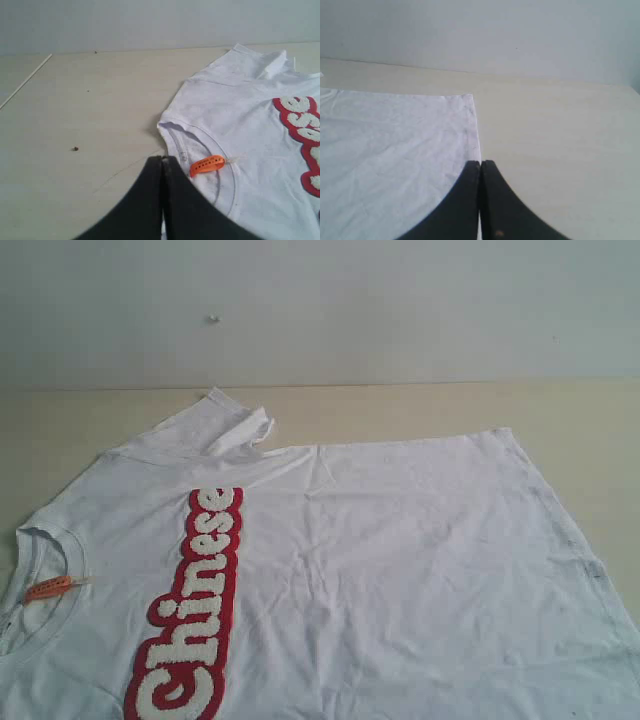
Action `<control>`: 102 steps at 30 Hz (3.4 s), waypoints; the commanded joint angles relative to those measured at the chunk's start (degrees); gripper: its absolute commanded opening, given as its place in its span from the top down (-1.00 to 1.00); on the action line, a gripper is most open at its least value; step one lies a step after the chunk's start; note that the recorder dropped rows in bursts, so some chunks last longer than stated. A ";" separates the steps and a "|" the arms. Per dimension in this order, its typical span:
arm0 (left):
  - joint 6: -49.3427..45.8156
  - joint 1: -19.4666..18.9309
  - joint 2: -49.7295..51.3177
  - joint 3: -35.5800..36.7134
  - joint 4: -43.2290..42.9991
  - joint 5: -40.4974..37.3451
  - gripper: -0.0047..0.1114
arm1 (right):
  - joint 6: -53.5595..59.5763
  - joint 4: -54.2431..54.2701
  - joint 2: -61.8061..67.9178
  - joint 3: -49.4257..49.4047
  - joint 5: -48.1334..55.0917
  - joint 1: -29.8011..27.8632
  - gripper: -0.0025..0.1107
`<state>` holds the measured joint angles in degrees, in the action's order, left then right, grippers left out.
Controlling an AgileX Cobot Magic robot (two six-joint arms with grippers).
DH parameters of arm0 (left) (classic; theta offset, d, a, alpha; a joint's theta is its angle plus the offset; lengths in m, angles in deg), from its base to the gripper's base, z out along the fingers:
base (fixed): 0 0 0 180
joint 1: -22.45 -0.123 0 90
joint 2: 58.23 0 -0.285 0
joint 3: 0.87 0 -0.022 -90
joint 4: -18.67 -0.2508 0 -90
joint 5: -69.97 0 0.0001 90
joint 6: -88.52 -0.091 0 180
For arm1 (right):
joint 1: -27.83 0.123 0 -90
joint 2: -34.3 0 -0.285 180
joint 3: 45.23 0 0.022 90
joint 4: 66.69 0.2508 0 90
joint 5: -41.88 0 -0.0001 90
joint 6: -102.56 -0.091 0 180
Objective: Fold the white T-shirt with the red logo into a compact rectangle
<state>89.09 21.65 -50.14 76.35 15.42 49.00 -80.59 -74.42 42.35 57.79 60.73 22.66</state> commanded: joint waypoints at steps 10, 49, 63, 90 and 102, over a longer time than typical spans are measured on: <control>-0.10 0.27 -0.30 -0.01 0.49 0.27 0.92 | 1.58 -2.97 -0.27 -0.24 -0.73 0.14 0.96; 64.33 0.39 20.06 -36.88 -39.73 33.84 0.92 | -22.43 -3.50 11.83 33.19 -28.86 0.14 0.96; 45.66 5.08 69.00 -50.13 -41.05 4.20 0.92 | -0.19 -3.09 54.33 59.75 10.35 0.14 0.96; -72.72 7.00 99.09 -63.01 1.36 -44.24 -0.52 | 67.83 10.50 87.98 56.50 30.18 0.14 -0.15; -75.76 7.00 99.09 -54.58 -3.34 -26.81 -0.68 | 74.04 8.64 88.46 52.73 23.62 0.14 -0.25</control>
<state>15.01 28.47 49.12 20.60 12.32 19.02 -8.29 -65.57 130.27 111.17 85.99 22.66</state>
